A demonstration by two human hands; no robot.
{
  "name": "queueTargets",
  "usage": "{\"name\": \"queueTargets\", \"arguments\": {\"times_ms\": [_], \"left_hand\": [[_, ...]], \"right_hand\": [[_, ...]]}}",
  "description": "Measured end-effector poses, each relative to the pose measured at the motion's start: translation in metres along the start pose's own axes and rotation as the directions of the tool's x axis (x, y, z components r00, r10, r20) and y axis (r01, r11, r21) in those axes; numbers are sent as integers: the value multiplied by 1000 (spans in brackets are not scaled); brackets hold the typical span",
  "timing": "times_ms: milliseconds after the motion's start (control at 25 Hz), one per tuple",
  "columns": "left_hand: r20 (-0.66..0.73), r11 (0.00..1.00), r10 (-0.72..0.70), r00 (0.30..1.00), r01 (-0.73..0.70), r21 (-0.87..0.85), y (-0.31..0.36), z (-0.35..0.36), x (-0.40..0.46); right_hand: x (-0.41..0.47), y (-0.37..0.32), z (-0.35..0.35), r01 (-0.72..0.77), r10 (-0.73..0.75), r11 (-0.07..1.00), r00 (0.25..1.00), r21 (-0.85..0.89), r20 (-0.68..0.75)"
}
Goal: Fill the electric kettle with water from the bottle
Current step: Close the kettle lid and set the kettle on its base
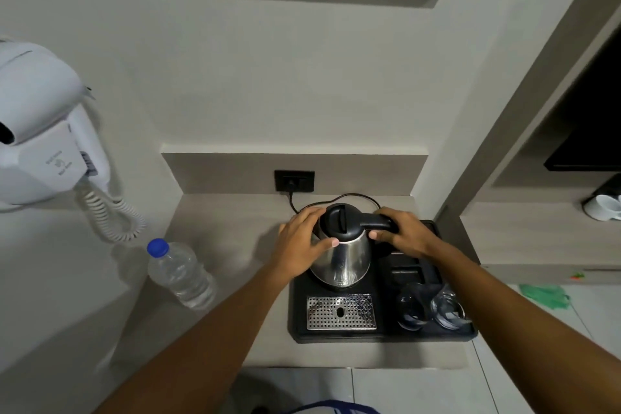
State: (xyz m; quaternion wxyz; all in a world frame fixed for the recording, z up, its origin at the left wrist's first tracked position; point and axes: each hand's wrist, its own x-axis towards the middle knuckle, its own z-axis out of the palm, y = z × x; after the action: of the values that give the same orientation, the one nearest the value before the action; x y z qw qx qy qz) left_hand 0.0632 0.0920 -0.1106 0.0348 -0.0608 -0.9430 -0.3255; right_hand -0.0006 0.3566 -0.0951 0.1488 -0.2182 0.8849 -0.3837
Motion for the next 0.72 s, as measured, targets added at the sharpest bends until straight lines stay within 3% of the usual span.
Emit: {"name": "queueTargets", "arguments": {"times_ms": [160, 320, 720], "left_hand": [[22, 998, -43, 999, 42, 51, 7, -3, 6], [12, 998, -53, 999, 53, 39, 10, -4, 6], [13, 992, -121, 993, 120, 35, 16, -3, 6]], "right_hand": [[1, 11, 12, -70, 102, 953, 990, 295, -93], [-1, 28, 14, -152, 256, 750, 964, 644, -71], [2, 24, 10, -213, 292, 679, 956, 702, 8]]}}
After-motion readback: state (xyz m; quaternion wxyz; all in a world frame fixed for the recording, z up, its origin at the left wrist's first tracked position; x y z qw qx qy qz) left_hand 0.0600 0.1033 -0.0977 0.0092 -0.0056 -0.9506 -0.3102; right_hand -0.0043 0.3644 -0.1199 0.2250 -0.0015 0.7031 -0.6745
